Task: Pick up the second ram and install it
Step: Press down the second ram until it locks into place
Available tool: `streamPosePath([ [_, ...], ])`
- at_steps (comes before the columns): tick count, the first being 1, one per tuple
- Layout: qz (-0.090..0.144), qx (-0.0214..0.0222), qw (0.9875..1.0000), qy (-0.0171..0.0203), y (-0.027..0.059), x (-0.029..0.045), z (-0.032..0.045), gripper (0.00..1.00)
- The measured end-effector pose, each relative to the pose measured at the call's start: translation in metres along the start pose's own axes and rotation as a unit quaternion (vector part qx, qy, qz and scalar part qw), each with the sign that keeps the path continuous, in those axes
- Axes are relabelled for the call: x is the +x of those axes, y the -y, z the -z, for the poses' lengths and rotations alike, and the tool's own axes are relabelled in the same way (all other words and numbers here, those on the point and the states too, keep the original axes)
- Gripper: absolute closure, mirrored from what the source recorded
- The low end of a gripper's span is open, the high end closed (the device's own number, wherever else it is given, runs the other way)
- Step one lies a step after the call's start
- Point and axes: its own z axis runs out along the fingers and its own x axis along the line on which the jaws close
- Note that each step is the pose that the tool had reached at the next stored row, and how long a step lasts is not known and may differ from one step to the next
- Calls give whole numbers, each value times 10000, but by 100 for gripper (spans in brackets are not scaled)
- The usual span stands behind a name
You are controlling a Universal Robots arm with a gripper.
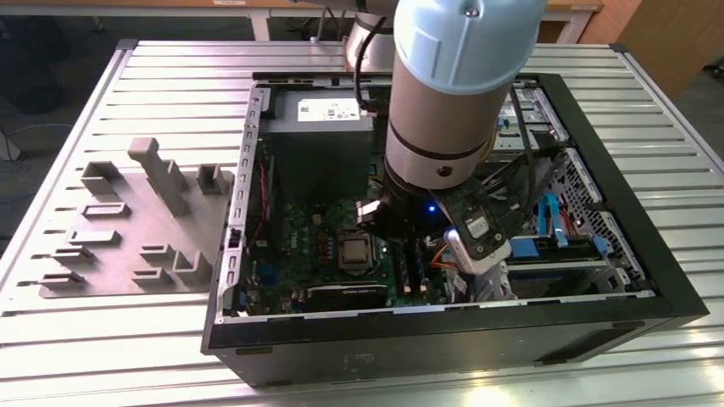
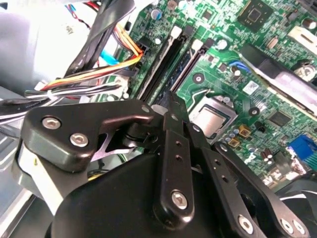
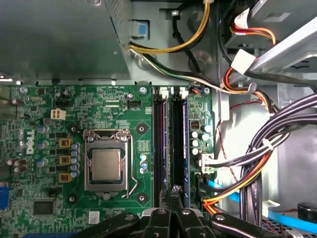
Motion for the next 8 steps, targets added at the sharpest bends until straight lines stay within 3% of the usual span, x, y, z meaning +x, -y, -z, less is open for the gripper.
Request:
streamPosePath([
  [8,-1,-19,10000,0,-152,6,-23,89],
])
